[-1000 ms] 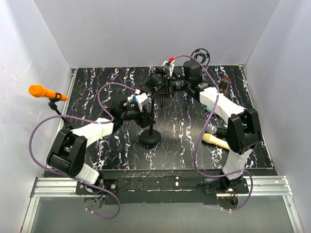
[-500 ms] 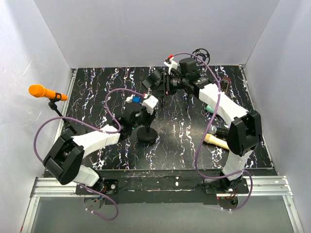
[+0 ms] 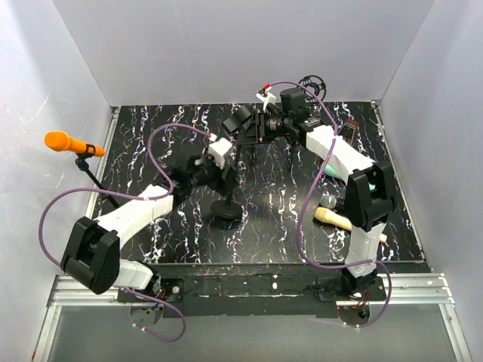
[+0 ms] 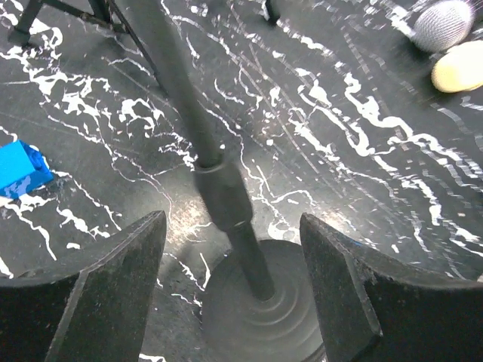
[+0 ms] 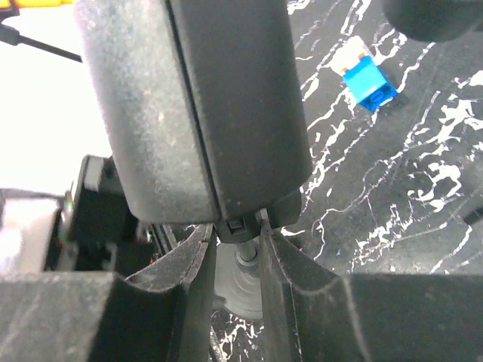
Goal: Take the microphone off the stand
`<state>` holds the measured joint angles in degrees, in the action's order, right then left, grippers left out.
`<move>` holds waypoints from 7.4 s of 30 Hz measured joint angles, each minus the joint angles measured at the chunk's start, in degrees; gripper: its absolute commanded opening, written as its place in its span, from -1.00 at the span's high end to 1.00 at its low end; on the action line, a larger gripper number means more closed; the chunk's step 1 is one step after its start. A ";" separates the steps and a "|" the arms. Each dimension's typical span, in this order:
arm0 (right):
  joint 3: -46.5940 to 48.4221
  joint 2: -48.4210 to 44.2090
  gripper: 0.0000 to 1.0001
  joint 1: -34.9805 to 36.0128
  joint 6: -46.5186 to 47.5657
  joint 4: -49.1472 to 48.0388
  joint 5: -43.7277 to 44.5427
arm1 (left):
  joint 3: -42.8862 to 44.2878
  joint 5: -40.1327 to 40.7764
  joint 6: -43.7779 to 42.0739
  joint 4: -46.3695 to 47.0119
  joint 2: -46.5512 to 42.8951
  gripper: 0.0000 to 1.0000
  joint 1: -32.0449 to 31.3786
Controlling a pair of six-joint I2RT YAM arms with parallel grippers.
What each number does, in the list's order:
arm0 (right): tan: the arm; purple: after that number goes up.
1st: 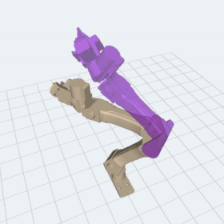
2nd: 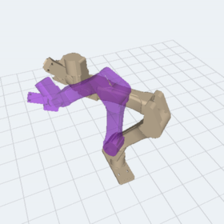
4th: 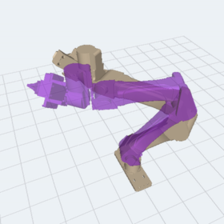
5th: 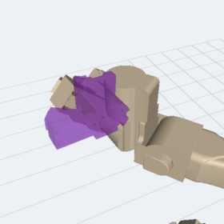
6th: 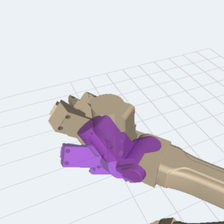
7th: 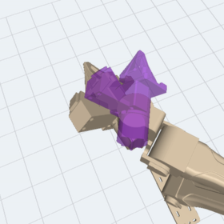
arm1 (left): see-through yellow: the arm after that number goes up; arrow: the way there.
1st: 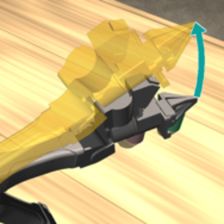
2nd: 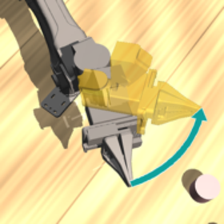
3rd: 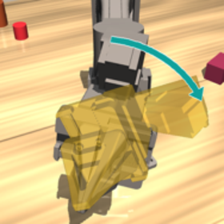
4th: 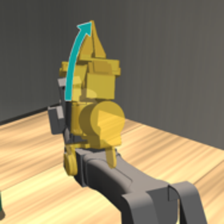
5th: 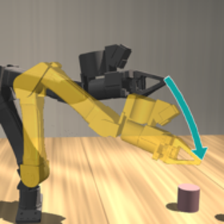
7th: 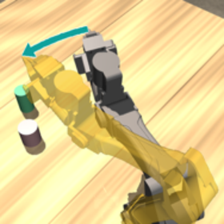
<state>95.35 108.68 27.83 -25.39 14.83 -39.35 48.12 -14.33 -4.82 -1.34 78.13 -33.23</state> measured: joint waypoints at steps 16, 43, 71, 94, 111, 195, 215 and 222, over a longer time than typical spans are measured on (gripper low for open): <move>-3.13 1.92 0.97 0.94 -1.20 -10.69 -12.28 | 1.07 -31.93 7.32 6.97 10.38 1.00 10.56; -6.19 -2.08 0.97 0.81 -4.85 -6.86 1.29 | 3.30 -22.62 0.98 -4.98 4.98 -0.06 13.66; -8.74 -6.82 0.97 0.59 -12.41 5.31 18.29 | 6.03 16.35 -1.88 -6.43 6.19 1.00 -10.05; -12.96 -7.61 0.97 -0.42 -9.75 -5.14 4.92 | 9.68 -25.83 4.33 -2.08 12.70 0.30 4.63; -9.09 -8.48 0.97 0.72 -9.16 1.92 17.40 | 9.35 26.27 1.70 2.16 12.28 0.99 -9.99; -17.18 -13.44 0.76 -0.35 -1.29 -10.78 -0.76 | 5.22 -14.36 12.22 7.45 12.26 1.00 0.44; -13.55 -14.99 -0.10 -1.38 5.90 -1.09 6.58 | 3.93 -16.63 11.63 9.55 12.39 1.00 0.11; -11.67 -14.88 -0.17 -1.20 6.73 0.39 10.54 | 3.89 -18.69 11.72 9.70 12.37 1.00 0.57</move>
<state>83.68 93.80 26.63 -18.65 15.22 -28.82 52.01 -33.01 6.90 8.36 90.50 -32.67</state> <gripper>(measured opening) 0.569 0.276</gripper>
